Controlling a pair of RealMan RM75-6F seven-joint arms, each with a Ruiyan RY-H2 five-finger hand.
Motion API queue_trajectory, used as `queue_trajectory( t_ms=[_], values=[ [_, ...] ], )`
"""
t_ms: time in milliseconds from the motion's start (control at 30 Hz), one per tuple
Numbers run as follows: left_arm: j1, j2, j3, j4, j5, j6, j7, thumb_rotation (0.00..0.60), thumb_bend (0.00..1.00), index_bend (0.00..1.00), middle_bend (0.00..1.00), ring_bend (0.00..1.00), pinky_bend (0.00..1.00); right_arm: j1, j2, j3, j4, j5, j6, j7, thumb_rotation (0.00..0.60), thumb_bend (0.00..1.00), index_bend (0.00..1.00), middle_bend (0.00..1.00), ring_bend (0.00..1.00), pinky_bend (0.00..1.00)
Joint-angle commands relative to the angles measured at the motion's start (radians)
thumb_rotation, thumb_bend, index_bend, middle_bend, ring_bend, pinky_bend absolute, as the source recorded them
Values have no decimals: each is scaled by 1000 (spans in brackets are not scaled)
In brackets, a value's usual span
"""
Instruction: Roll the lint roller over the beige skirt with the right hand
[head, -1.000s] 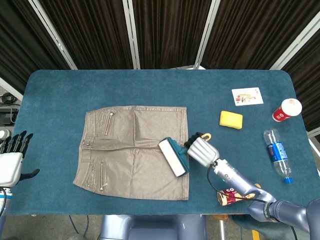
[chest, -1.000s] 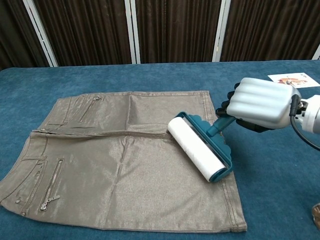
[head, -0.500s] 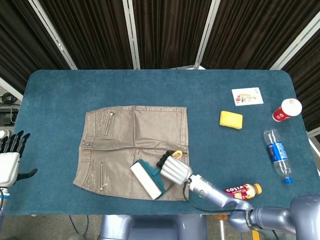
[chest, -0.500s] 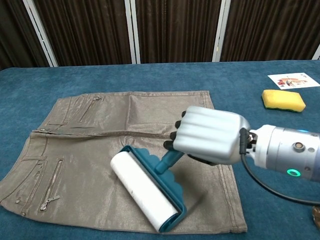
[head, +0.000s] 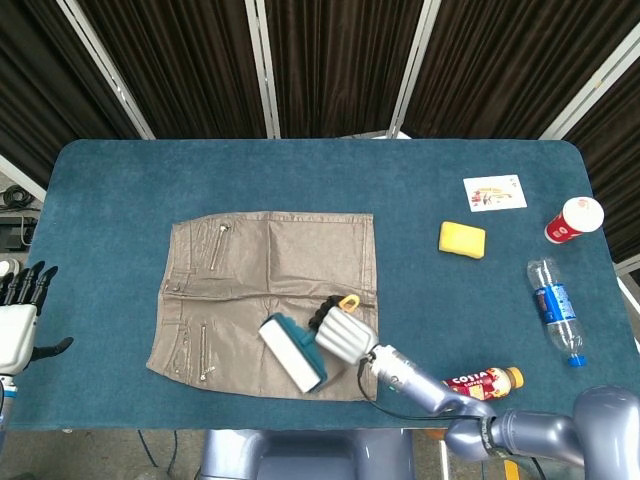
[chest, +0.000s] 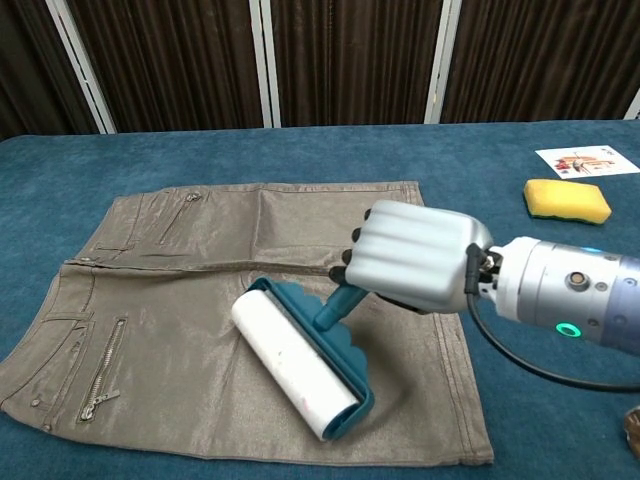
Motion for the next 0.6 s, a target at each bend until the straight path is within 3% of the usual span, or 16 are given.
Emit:
queue_trajectory(
  t_ms=[33,333,600],
  values=[
    [-1,-1,2,-2,1,-1,4,600,0,0,0,0,0,-19,48,-22,42,-10,21,8,600,924,403,484,413,483],
    [-5,-6,6,-13,8,-3,21,600,0,0,0,0,0,-55,125,-42,138,-4,56,100,600,925,405,484,413,483],
    [-7,-8,5,-17,9,-4,24,600,0,0,0,0,0,-44,115,-42,110,-25,61,105,600,925,409,487,414,483]
  ],
)
